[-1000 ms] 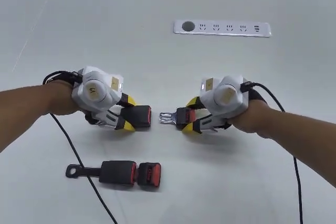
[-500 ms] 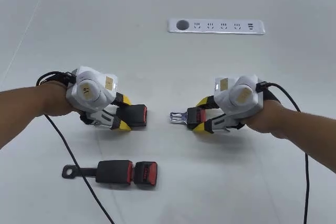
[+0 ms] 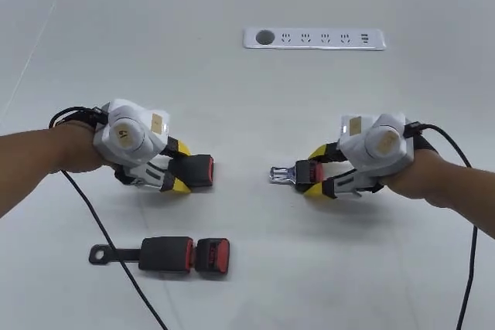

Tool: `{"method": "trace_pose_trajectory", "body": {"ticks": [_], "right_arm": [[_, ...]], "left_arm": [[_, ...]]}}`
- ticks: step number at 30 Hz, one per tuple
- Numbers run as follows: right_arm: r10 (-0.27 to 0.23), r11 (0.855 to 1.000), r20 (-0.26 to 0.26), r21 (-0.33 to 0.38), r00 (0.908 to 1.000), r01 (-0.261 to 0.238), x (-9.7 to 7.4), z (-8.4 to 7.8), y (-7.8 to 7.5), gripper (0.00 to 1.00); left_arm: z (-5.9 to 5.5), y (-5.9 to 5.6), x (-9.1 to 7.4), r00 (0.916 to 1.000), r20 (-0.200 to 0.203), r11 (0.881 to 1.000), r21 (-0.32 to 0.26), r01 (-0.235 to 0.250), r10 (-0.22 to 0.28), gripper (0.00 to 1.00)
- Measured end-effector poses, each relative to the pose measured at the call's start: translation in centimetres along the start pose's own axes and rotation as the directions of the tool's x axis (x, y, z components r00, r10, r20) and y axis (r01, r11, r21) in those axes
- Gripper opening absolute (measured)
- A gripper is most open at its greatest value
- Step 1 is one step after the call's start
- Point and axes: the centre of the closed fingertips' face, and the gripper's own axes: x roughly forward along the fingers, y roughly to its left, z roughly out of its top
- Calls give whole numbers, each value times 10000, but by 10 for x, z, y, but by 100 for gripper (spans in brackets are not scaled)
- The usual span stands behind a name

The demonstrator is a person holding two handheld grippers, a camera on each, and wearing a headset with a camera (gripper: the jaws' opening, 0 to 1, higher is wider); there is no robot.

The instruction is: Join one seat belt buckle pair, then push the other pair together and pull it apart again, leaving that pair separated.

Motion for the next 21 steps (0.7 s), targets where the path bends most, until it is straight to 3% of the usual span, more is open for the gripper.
{"method": "trace_pose_trajectory", "body": {"ticks": [7,21], "right_arm": [[-149,9996,-102,248,9998,151,-10,-10,-1,36],[-380,9990,215,225,9990,375,-26,-19,5,38]], "left_arm": [[0,0,0,10000,-7,10000,-20,-3,3,35],[-1,0,0,10000,28,9997,-223,-73,74,35]]}}
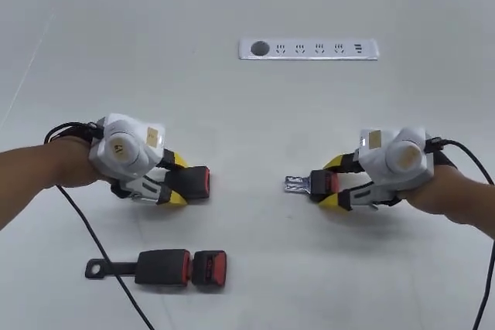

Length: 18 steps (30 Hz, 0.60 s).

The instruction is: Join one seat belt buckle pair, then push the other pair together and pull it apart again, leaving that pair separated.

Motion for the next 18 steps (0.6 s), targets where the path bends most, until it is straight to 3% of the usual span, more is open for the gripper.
{"method": "trace_pose_trajectory", "body": {"ticks": [3,4,5,8,11,12,13,15,16,18], "right_arm": [[-575,9983,531,77,9969,571,-1,7,-3,48],[-763,9946,622,755,9951,716,-1,5,-5,52],[-909,9927,793,860,9927,841,-3,8,-6,55],[-1510,9869,711,684,9860,1462,-6,5,-8,60],[-2284,9704,1010,1034,9683,2181,-13,9,-17,63],[-2872,9451,1270,1987,9494,2594,-19,12,-21,65],[-3108,9345,1424,2265,9397,2747,-22,14,-21,68],[-3660,9152,1395,2331,9201,3287,-29,13,-21,71],[-3796,9065,1323,2511,9157,3395,-31,12,-20,72],[-4014,8939,1337,2730,9061,3557,-35,13,-18,74]], "left_arm": [[-1,1,0,9999,-119,9998,-183,-121,119,35],[-2,2,-1,9989,-347,9980,-548,-317,299,36],[-2,2,-2,9988,-380,9961,-806,-353,323,38],[19,0,-10,9934,989,9720,-2323,-343,587,52],[18,3,-18,9909,898,9712,-2254,-776,1000,63],[21,1,-20,9874,1139,9544,-2894,-729,1099,65],[24,-1,-23,9854,1273,9342,-3513,-617,1129,68],[23,4,-28,9750,1375,9028,-4176,-1027,1745,72],[24,5,-30,9696,1458,8937,-4333,-1161,1967,76],[28,6,-36,9503,1783,8754,-4599,-1489,2554,83]]}}
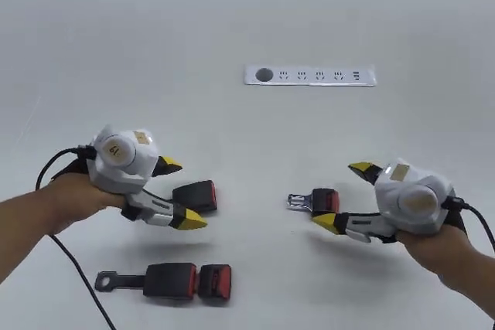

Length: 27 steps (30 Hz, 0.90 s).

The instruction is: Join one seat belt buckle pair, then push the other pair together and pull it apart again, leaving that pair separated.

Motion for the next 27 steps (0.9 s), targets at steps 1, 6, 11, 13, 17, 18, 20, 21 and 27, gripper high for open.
{"method": "trace_pose_trajectory", "body": {"ticks": [1,6,11,13,17,18,20,21,27], "right_arm": [[-314,9994,119,129,9994,312,-3,2,-3,77],[-1293,9868,428,1033,9907,1243,-22,9,-14,80],[-2370,9611,536,1590,9700,2260,-42,12,-24,84],[-2592,9535,653,1762,9636,2446,-51,16,-25,88],[-2860,9456,668,1808,9559,2703,-65,17,-18,89],[-2902,9452,658,1757,9547,2753,-67,17,-16,89],[-2934,9432,670,1828,9536,2774,-73,15,-11,90],[-2975,9399,685,1959,9522,2796,-77,14,-7,91],[-3059,9365,781,2039,9488,2852,-92,11,13,93]], "left_arm": [[1,0,-2,9998,134,9998,-132,-131,133,85],[7,-5,-18,9925,760,9936,-683,-902,954,91],[12,-10,-34,9776,1295,9792,-1393,-1478,1660,95],[12,-13,-41,9710,1486,9719,-1716,-1610,1871,99],[9,-20,-54,9572,1612,9502,-2404,-1983,2405,100],[7,-24,-57,9574,1596,9491,-2454,-1975,2405,100],[9,-29,-64,9396,1994,9432,-2416,-2279,2781,100],[7,-32,-65,9384,2003,9386,-2607,-2259,2815,100],[-11,-56,-75,9400,1803,9178,-3310,-2192,2895,100]]}}
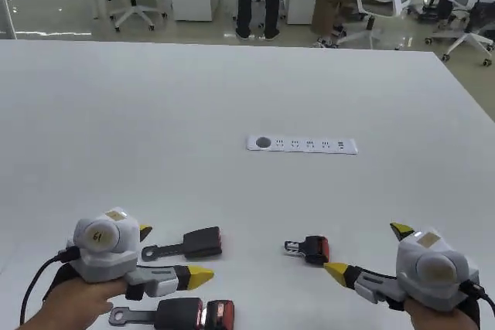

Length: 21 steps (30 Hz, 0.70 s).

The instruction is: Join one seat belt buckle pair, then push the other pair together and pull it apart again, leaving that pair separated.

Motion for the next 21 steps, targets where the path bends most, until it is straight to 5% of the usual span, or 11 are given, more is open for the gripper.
{"method": "trace_pose_trajectory", "body": {"ticks": [9,14,21], "right_arm": [[43,10000,-58,23,10000,-42,-31,-16,18,95],[41,10000,-22,35,10000,-41,-49,-22,22,96],[-38,9999,64,132,10000,37,-69,-30,22,96]], "left_arm": [[-26,-3,-37,9981,239,9979,-344,-557,565,99],[-26,-11,-52,9969,625,9966,-704,-423,467,98],[-35,-13,-62,9971,535,9968,-613,-512,545,96]]}}
